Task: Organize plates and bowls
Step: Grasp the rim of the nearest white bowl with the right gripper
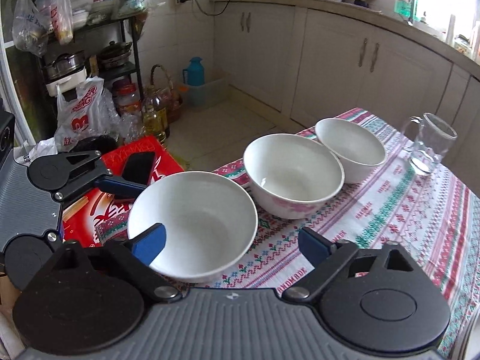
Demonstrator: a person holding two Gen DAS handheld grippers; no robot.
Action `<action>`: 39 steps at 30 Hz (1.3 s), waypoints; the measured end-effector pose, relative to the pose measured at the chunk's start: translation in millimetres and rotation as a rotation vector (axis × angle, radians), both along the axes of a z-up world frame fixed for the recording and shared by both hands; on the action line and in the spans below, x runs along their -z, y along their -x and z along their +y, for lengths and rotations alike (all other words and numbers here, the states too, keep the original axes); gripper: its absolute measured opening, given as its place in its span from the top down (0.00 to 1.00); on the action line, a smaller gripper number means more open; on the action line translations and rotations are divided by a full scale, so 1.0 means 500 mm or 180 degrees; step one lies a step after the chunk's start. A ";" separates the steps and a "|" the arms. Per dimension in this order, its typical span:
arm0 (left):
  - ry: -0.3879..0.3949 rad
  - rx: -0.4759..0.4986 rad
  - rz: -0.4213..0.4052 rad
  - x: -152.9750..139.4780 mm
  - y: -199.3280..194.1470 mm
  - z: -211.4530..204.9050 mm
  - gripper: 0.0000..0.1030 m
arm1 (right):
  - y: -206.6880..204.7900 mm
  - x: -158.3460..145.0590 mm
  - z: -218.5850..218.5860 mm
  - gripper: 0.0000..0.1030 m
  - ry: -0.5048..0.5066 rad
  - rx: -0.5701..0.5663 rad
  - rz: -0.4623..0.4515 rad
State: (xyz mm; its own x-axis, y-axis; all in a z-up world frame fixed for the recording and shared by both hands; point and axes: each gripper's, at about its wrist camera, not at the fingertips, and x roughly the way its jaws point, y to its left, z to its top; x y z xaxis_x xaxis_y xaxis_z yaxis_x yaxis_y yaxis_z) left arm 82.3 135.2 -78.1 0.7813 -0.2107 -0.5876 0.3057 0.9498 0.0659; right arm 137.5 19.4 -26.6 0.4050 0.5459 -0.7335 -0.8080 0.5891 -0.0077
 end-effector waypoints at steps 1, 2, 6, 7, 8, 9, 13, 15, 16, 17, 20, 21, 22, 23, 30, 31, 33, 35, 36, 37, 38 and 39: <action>0.0012 0.0016 -0.0005 -0.001 -0.002 0.000 0.07 | -0.003 0.004 0.004 0.16 0.0013 -0.0018 0.0026; 0.0017 0.0027 -0.0009 -0.002 -0.003 0.000 0.09 | -0.006 0.007 0.007 0.16 0.0024 -0.0031 0.0037; 0.0025 0.0032 0.0013 0.000 -0.009 -0.001 0.15 | -0.010 0.017 0.017 0.21 0.0044 -0.0098 0.0110; 0.0028 0.0030 0.0016 0.000 -0.010 0.000 0.16 | -0.012 0.019 0.018 0.22 0.0046 -0.0107 0.0132; 0.0030 0.0025 0.0015 0.000 -0.011 0.001 0.16 | -0.014 0.021 0.018 0.23 0.0045 -0.0116 0.0153; 0.0043 0.0025 0.0021 0.000 -0.012 0.003 0.16 | -0.015 0.022 0.019 0.27 0.0042 -0.0129 0.0172; 0.0039 0.0025 0.0025 -0.001 -0.012 0.002 0.16 | -0.016 0.025 0.021 0.30 0.0026 -0.0162 0.0214; 0.0051 0.0024 0.0036 -0.001 -0.012 0.003 0.16 | -0.017 0.025 0.021 0.30 0.0014 -0.0171 0.0226; 0.0054 0.0023 0.0040 -0.002 -0.013 0.004 0.17 | -0.017 0.025 0.021 0.30 0.0013 -0.0176 0.0223; 0.0051 0.0023 0.0041 -0.002 -0.013 0.004 0.17 | -0.018 0.025 0.021 0.30 0.0004 -0.0173 0.0232; 0.0041 0.0020 0.0047 -0.002 -0.015 0.003 0.17 | -0.020 0.023 0.018 0.30 -0.0022 -0.0161 0.0260; 0.0038 0.0018 0.0052 -0.002 -0.016 0.003 0.17 | -0.020 0.023 0.019 0.30 -0.0023 -0.0157 0.0260; 0.0035 0.0015 0.0056 -0.003 -0.016 0.002 0.17 | -0.020 0.023 0.018 0.30 -0.0023 -0.0153 0.0259; 0.0031 0.0015 0.0060 -0.003 -0.017 0.002 0.17 | -0.020 0.022 0.018 0.30 -0.0021 -0.0155 0.0253; -0.0018 0.0027 0.0067 -0.012 -0.018 -0.009 0.17 | -0.018 0.014 0.011 0.30 -0.0075 -0.0145 0.0250; -0.0017 0.0034 0.0068 -0.013 -0.017 -0.011 0.17 | -0.018 0.013 0.008 0.30 -0.0080 -0.0139 0.0244; -0.0029 0.0066 0.0061 -0.017 -0.017 -0.017 0.17 | -0.016 0.011 0.001 0.30 -0.0085 -0.0118 0.0236; -0.0048 0.0099 0.0052 -0.019 -0.018 -0.025 0.17 | -0.013 0.009 -0.008 0.30 -0.0093 -0.0092 0.0225; -0.0053 0.0122 0.0046 -0.020 -0.019 -0.031 0.17 | -0.013 0.008 -0.014 0.30 -0.0104 -0.0068 0.0226; -0.0057 0.0145 0.0044 -0.021 -0.019 -0.035 0.17 | -0.012 0.007 -0.019 0.30 -0.0105 -0.0046 0.0223; -0.0060 0.0169 0.0042 -0.022 -0.020 -0.041 0.17 | -0.011 0.006 -0.027 0.30 -0.0103 -0.0022 0.0214; -0.0061 0.0202 0.0036 -0.024 -0.022 -0.048 0.17 | -0.010 0.005 -0.033 0.30 -0.0103 0.0001 0.0209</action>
State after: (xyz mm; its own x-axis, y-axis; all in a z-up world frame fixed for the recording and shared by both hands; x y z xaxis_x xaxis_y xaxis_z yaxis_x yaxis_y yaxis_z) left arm 93.2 111.4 -66.4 0.7600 -0.2483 -0.6007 0.3662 0.9271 0.0801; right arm 142.6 2.9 -29.2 0.3568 0.5696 -0.7404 -0.8060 0.5884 0.0642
